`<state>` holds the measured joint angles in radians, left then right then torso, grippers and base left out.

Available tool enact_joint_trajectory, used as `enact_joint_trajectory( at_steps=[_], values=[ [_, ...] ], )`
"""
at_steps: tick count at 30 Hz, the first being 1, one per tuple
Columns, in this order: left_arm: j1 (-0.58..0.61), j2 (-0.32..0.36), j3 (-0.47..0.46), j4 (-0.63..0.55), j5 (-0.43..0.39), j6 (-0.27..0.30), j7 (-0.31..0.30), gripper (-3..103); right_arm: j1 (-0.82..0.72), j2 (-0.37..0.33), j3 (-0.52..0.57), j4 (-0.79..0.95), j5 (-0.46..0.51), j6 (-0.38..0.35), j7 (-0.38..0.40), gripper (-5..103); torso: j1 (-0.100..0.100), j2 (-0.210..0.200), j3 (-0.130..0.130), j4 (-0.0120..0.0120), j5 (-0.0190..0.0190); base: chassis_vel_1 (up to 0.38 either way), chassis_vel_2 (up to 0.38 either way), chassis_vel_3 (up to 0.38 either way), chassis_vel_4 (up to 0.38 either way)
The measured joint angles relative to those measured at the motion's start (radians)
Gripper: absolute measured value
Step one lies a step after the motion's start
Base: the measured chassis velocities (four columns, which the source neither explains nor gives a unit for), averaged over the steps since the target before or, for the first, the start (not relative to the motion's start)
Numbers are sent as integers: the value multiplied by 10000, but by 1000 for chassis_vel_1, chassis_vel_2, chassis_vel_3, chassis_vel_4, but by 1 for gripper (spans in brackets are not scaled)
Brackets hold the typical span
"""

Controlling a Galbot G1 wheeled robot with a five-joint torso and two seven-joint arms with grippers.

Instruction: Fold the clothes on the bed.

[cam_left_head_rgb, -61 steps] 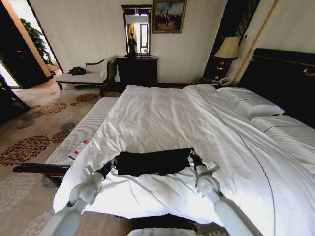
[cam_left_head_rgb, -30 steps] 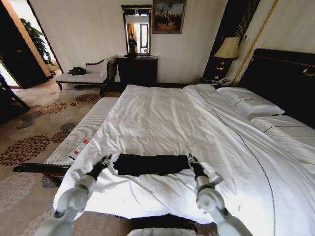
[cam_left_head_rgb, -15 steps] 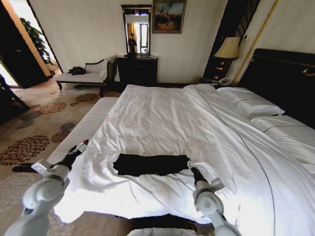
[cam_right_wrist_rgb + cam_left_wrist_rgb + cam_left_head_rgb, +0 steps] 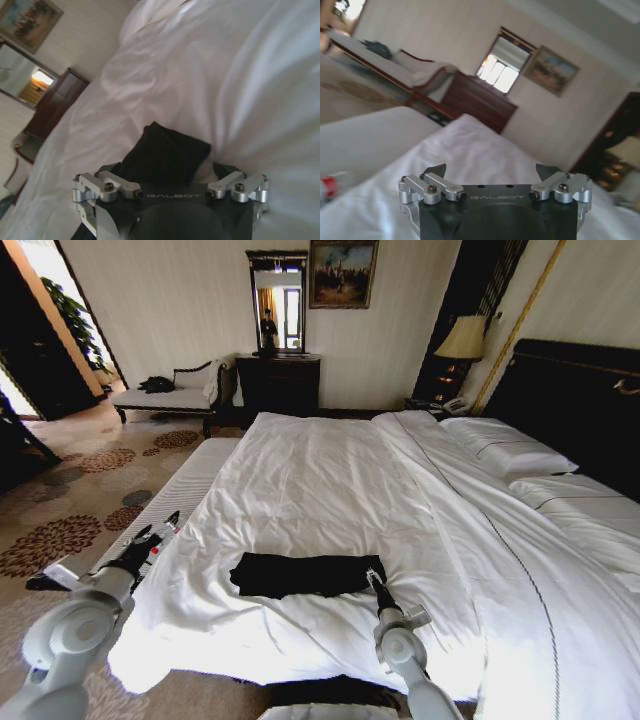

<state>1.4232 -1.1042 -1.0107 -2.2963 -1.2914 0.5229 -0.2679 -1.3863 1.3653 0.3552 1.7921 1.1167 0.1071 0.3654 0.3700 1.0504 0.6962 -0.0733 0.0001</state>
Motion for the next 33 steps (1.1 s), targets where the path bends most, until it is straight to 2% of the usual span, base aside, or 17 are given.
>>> enact_joint_trajectory(
  at_steps=[2,5,6,8,10,13,14,17,19,22,23,25,29,33],
  values=[
    [-84,-10,-14,-554,-350,332,-286,100,65,2,-57,-131,10,44,-133,91,0,0,0,0,1,0,0,0,0],
    [-101,-40,36,-879,-444,502,-418,100,86,2,-99,-254,9,130,-234,91,0,1,0,0,1,0,0,0,0],
    [-99,-67,81,-987,-447,552,-452,100,90,2,-113,-315,5,184,-279,81,0,0,0,0,0,0,0,0,0],
    [-52,-134,181,-1094,-421,589,-483,100,107,10,-122,-425,-5,296,-378,70,0,0,0,0,0,0,0,0,0],
    [-20,-175,236,-1107,-377,591,-492,100,126,13,-118,-478,-5,362,-435,70,0,0,0,1,0,0,0,0,0],
    [45,-270,439,-1068,-203,584,-497,100,248,20,-30,-614,9,526,-582,54,0,0,0,3,1,0,0,0,0],
    [45,-270,439,-1068,-203,584,-497,100,248,20,-30,-614,9,526,-582,54,0,0,0,3,1,0,0,0,0],
    [44,-320,661,-1025,-8,564,-497,100,302,32,32,-607,47,602,-660,37,0,0,0,3,1,0,0,0,0],
    [31,-328,725,-1020,63,559,-498,100,298,35,45,-575,61,639,-693,37,0,0,0,2,1,0,0,0,0],
    [-50,-334,863,-989,248,543,-511,100,201,18,116,-268,175,782,-860,21,0,0,0,2,1,0,0,0,0],
    [-50,-334,863,-989,248,543,-511,100,201,18,116,-268,175,782,-860,21,0,0,0,2,1,0,0,0,0],
    [-122,-333,886,-969,281,542,-558,100,103,-47,141,-4,234,865,-964,10,0,0,0,2,0,0,0,0,0],
    [-172,-346,885,-941,298,542,-592,100,3,-205,266,387,379,922,-1005,3,0,0,0,2,0,0,0,0,0],
    [-177,-396,866,-900,342,542,-598,100,-79,-491,449,718,645,922,-960,2,0,0,0,2,0,0,0,0,0]
  ],
)
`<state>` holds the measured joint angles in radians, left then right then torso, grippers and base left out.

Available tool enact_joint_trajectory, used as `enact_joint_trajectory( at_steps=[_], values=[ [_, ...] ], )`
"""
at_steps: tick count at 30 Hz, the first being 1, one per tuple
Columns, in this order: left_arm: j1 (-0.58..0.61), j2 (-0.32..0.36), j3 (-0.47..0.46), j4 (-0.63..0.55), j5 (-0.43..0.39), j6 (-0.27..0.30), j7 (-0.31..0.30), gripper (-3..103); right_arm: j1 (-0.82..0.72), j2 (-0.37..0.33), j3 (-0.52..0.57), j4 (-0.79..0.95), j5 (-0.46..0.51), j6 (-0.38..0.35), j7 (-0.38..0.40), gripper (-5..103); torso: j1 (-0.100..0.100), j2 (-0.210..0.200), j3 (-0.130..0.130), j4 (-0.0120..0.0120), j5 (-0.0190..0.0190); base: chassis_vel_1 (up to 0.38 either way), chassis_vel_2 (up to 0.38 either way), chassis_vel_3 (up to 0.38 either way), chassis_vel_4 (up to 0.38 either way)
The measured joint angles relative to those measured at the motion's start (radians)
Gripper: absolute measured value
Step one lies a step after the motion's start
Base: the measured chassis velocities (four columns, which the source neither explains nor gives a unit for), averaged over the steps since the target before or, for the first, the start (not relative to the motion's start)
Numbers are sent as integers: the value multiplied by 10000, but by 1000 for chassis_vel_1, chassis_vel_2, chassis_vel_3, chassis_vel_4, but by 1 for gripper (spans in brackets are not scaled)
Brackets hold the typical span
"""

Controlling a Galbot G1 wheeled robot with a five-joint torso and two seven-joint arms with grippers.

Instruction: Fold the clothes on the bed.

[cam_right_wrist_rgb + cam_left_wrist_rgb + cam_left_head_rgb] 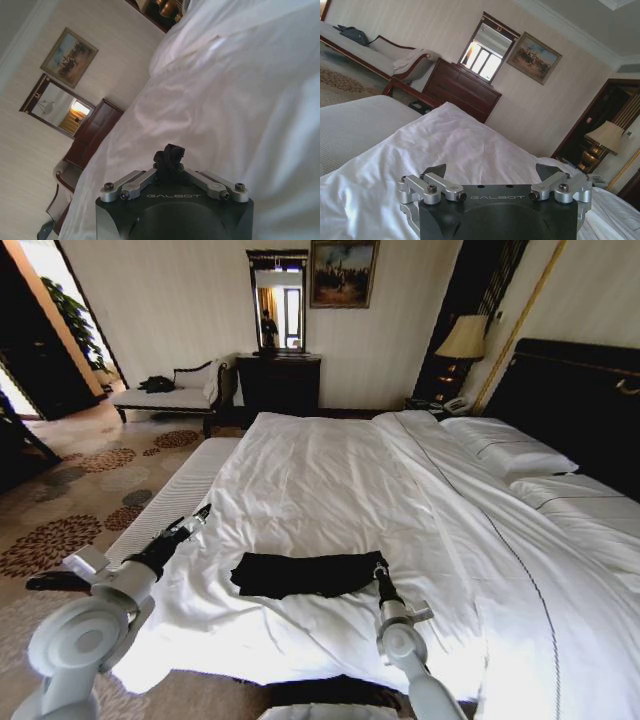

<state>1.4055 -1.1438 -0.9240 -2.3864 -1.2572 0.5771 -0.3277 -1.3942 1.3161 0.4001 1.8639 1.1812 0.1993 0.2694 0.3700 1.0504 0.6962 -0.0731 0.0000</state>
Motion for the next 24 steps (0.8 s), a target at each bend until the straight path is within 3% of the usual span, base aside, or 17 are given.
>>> enact_joint_trajectory(
  at_steps=[10,13,17,19,23,24],
  values=[
    [-41,-69,-266,-8,-17,-8,-7,100,-165,-926,807,889,296,-53,326,2,0,0,0,-2,0,0,0,0,0],
    [-165,-21,-279,7,24,-8,-69,100,-216,-938,132,1366,-381,-67,216,2,0,0,0,-4,-2,0,0,0,0],
    [-284,124,-282,-6,42,56,-231,100,228,-922,-1780,1637,-1842,-73,-58,2,0,0,0,2,-3,0,0,0,0],
    [-294,140,-242,-9,67,65,-252,100,306,-904,-2063,1637,-2026,-72,-87,2,0,0,0,4,-2,0,0,0,0],
    [-303,131,149,17,349,110,-281,100,943,-525,-3960,748,-3495,13,-336,2,0,0,0,-4,-1,0,0,0,0],
    [-303,131,149,17,349,110,-281,100,943,-525,-3960,748,-3495,13,-336,2,0,0,0,-4,-1,0,0,0,0]
  ],
)
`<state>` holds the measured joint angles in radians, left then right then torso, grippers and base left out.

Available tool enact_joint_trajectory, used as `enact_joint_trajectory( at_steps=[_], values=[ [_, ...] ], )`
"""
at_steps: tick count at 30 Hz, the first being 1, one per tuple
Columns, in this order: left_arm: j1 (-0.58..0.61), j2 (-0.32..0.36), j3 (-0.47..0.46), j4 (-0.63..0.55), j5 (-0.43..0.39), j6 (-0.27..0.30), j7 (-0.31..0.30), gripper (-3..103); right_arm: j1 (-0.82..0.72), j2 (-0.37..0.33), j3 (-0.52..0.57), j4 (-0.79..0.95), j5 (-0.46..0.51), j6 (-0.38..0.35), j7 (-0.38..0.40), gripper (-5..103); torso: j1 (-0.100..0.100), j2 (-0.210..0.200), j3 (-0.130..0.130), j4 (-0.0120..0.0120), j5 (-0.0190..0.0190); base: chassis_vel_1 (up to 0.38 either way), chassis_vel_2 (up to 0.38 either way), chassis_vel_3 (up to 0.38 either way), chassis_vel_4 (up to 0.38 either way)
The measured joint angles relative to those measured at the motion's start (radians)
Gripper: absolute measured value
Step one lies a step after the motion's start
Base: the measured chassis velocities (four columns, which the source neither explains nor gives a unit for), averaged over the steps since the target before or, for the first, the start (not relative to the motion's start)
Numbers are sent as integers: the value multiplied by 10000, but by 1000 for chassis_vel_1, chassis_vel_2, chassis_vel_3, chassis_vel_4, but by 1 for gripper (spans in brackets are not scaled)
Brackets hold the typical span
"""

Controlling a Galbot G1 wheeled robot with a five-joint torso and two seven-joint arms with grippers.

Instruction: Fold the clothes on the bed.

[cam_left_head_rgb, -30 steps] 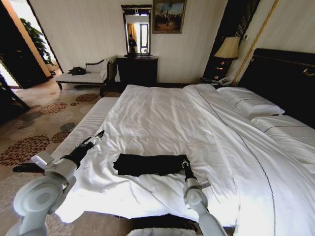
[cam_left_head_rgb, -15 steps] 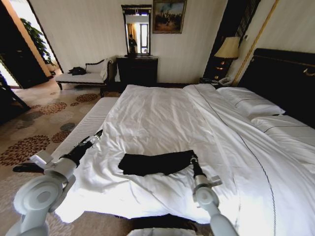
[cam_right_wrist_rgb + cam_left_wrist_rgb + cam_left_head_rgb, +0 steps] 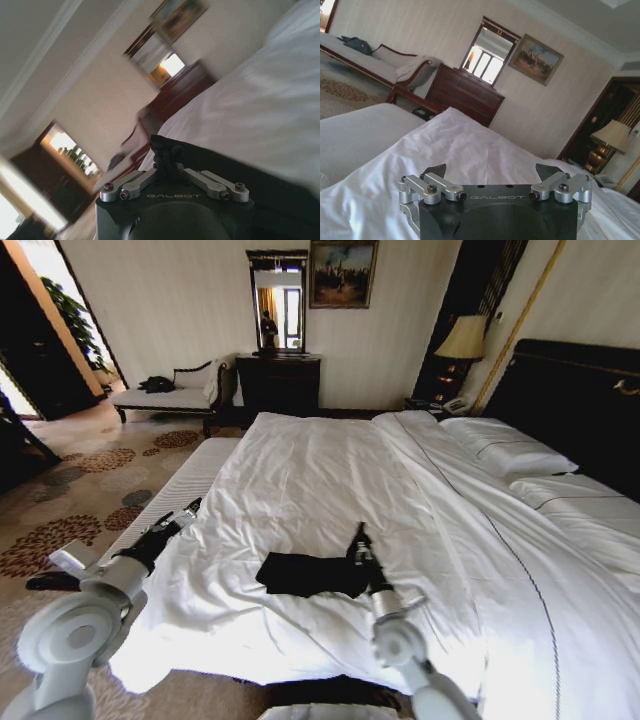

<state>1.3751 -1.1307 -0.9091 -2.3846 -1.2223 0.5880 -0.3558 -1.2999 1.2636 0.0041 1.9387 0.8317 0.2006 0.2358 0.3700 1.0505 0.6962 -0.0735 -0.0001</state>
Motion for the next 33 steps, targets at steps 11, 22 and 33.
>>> enact_joint_trajectory(
  at_steps=[11,22,33],
  values=[
    [278,-146,-133,30,102,7,-15,100,1468,1060,-1604,-2782,-947,551,-711,2,0,0,0,3,0,0,0,0,0],
    [423,-455,-96,-58,180,0,-20,100,1782,1647,-1797,-3700,-1378,685,-953,2,0,0,0,4,-9,0,0,0,0],
    [409,-620,134,15,412,-18,-19,100,2154,2258,-2098,-4359,-1472,690,-948,2,0,0,0,11,-9,0,0,0,0]
  ],
)
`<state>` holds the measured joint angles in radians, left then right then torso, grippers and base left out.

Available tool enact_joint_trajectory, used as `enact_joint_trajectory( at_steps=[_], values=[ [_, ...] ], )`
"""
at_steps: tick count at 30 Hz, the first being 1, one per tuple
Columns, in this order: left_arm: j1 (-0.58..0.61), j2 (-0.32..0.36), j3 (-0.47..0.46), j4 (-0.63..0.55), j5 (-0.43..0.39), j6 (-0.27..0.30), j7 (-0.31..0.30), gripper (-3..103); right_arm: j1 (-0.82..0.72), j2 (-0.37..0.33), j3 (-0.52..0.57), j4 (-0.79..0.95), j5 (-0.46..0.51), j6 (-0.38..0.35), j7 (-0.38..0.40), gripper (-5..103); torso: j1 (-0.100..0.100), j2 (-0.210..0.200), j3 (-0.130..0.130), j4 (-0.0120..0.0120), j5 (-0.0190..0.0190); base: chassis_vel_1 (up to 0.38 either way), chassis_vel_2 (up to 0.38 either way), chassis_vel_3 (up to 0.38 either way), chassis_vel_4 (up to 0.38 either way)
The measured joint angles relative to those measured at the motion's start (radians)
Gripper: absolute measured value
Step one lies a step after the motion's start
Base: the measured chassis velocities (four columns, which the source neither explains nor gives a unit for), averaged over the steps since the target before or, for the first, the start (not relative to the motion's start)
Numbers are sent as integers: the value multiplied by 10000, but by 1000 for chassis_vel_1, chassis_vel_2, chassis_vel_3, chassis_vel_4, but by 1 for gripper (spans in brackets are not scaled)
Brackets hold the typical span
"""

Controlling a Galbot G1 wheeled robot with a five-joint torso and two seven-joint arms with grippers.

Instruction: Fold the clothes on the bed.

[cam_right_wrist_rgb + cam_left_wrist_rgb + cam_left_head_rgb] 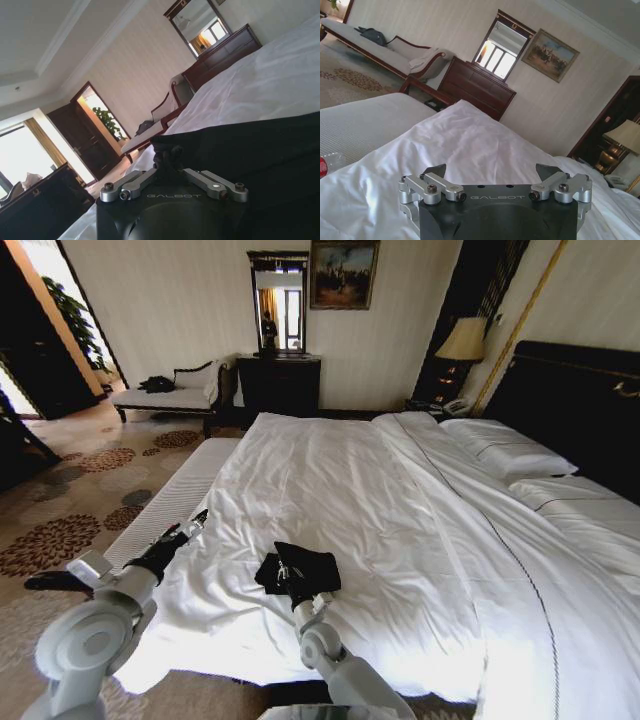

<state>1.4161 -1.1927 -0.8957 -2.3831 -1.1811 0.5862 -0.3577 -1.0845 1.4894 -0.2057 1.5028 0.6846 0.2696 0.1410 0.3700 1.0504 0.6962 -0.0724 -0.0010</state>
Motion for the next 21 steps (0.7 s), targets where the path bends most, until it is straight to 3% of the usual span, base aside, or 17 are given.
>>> enact_joint_trajectory(
  at_steps=[9,17,21],
  values=[
    [-173,131,-29,171,-62,-12,3,100,222,-91,-218,-478,-374,49,41,1,0,0,1,-8,24,0,0,0,0],
    [-459,113,202,416,-8,-12,7,100,-95,-812,-377,467,-919,598,-262,32,0,0,1,-13,14,0,0,0,0],
    [-531,122,249,507,10,-7,18,100,-225,-1285,-514,1012,-1212,816,-506,42,0,0,1,-17,24,0,0,0,0]
  ],
)
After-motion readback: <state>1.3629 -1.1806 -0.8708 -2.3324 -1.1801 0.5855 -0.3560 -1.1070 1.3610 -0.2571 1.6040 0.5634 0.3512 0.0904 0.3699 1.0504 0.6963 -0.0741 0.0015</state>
